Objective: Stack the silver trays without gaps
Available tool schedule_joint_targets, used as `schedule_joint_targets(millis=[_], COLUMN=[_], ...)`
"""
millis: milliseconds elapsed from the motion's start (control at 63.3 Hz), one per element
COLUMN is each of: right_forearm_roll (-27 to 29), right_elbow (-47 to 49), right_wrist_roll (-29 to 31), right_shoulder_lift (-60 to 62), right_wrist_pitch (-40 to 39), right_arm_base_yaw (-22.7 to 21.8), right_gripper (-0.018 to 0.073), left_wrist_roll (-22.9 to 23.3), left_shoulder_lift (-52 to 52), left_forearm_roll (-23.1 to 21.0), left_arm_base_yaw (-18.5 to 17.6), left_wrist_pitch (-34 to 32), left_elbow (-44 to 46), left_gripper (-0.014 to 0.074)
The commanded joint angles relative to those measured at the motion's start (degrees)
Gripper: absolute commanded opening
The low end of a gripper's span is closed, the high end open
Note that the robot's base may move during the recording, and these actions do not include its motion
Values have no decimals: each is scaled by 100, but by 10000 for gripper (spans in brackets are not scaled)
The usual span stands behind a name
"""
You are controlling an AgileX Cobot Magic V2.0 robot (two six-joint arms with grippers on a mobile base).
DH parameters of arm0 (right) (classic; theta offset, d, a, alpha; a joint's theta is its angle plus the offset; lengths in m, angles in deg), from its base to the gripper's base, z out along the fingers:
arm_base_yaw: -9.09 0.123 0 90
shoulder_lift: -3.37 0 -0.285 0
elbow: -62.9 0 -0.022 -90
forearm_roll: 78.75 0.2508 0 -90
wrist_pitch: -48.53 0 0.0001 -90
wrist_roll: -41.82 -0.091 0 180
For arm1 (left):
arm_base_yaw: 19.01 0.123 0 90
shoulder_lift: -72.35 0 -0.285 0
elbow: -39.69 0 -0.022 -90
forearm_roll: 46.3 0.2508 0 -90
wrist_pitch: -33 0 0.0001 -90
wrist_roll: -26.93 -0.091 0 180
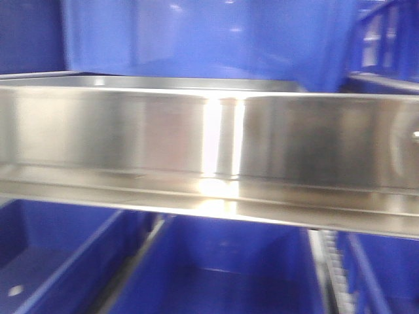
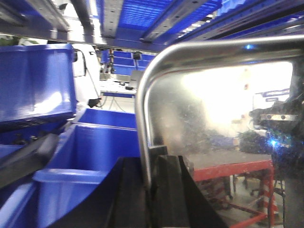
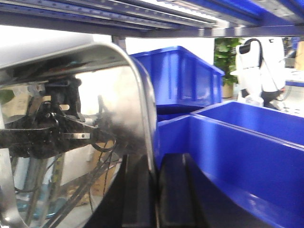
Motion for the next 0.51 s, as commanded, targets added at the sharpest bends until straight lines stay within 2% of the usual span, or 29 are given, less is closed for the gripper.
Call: schedule_joint_targets(millis=[0, 490], right_forearm_roll=[-51, -51], right_elbow=[26, 26], right_wrist_roll=[-67, -67], right_shoulder_lift=[-57, -57], right_wrist_pitch=[-3024, -3024], right_arm_base_yaw=[108, 108], right_gripper=[-79, -79], left_wrist_roll=[-65, -65], left_shoulder_lift=[-13, -13], left_forearm_roll=[44, 44], left_arm_base_yaw=[-116, -116], left_wrist_pitch=[-22, -22], left_elbow=[27, 27], left_gripper=[-16, -16])
